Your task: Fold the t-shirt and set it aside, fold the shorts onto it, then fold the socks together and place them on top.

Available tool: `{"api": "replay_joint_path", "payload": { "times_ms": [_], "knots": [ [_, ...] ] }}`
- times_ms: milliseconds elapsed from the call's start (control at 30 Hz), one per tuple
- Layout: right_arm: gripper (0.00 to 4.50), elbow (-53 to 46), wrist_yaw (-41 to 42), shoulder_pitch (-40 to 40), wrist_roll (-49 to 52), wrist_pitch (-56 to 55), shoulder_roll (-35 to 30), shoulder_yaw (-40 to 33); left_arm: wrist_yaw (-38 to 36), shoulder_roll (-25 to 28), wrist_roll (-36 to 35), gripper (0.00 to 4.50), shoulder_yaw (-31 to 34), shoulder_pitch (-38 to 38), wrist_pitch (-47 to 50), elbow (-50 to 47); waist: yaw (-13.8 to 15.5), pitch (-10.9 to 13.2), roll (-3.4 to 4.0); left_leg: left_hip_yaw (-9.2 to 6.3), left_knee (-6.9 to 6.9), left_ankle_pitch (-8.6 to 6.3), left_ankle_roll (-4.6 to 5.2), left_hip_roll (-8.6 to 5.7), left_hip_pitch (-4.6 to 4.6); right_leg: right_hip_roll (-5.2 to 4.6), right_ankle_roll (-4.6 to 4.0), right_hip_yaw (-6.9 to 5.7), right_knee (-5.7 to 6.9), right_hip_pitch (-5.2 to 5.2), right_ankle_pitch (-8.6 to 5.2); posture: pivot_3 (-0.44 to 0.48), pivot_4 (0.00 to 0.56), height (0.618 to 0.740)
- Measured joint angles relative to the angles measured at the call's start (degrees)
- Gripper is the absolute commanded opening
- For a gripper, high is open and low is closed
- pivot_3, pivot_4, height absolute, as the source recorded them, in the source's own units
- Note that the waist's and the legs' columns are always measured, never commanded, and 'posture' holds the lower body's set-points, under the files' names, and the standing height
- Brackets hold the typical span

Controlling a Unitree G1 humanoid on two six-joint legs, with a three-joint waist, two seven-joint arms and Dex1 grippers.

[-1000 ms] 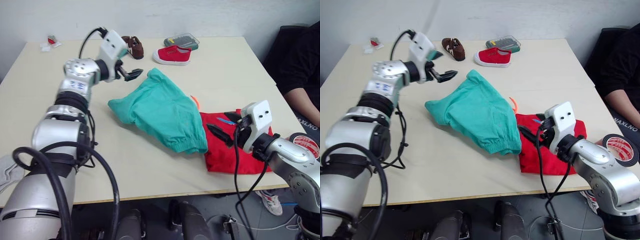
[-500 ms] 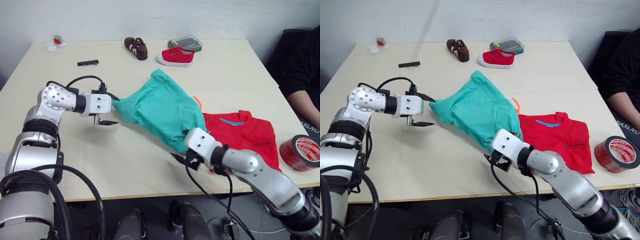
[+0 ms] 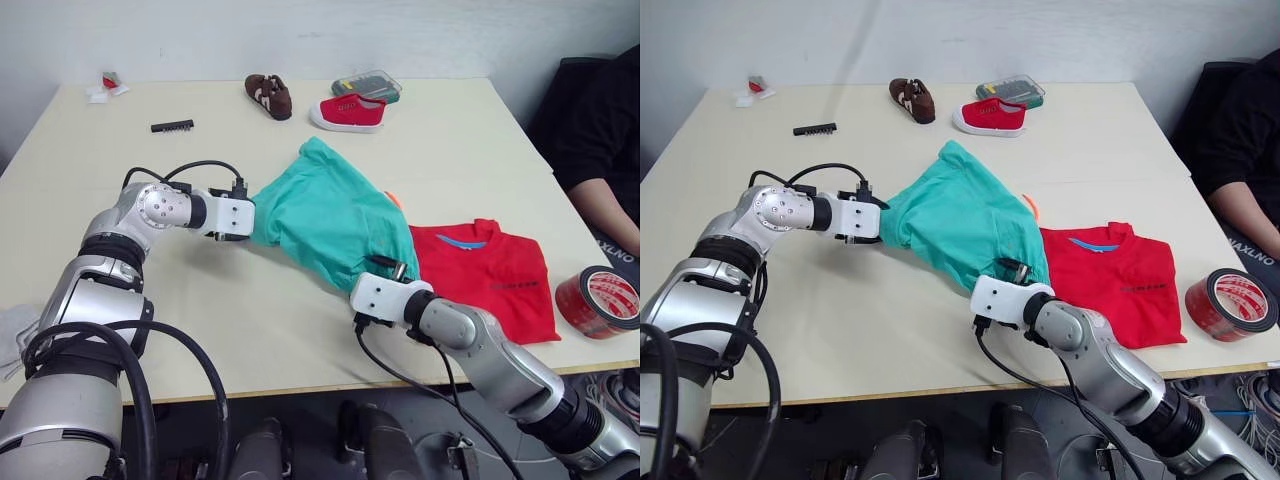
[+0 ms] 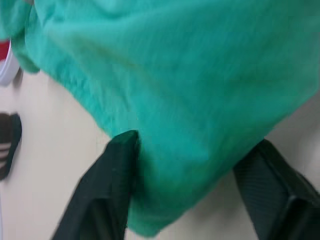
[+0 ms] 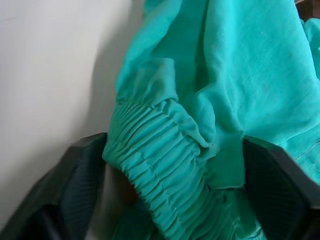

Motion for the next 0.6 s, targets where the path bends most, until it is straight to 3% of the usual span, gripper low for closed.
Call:
{"api": "replay_joint_path", "payload": {
  "times_ms": [200, 267, 467, 600],
  "knots": [
    [0.72, 2.6, 3.2, 4.1, -1.1, -9.3, -3.0, -5.0, -0.9, 0.0, -0.6, 0.02, 0.6, 0.1, 0.1, 0.0, 0.0, 0.0, 0.0, -0.14, 0.03, -0.01, 0.04, -0.03, -0.22, 0.08, 0.07, -0.2, -0.02, -0.01, 0.04, 0.0, 0.15, 0.74],
    [0.07, 3.8, 4.9, 4.6, -0.7, -13.3, -4.1, -7.0, -2.6, 0.1, -1.5, 0.0, 1.6, 0.4, -0.4, 0.0, -0.1, 0.0, 0.0, -0.15, 0.02, -0.01, 0.04, -0.01, -0.22, 0.15, 0.07, -0.23, -0.04, -0.01, 0.04, 0.0, 0.15, 0.74],
    [0.01, 10.4, 12.1, 5.7, 2.9, -30.3, -6.4, -11.3, -9.7, 1.2, -7.1, 0.0, 5.8, 3.0, -1.8, -0.5, -0.3, 0.0, 0.0, -0.13, 0.01, 0.01, 0.01, 0.02, -0.19, 0.23, 0.07, -0.24, -0.03, -0.01, 0.04, 0.0, 0.15, 0.74],
    [0.01, 15.0, 17.7, 5.2, 6.7, -42.0, -6.6, -13.1, -24.3, 4.1, -15.7, 0.0, 10.7, 8.4, -2.8, -5.1, -0.7, 0.0, 0.0, -0.1, 0.02, 0.02, -0.02, 0.04, -0.17, 0.27, 0.07, -0.29, -0.02, -0.01, 0.03, 0.0, 0.15, 0.74]
  ]
}}
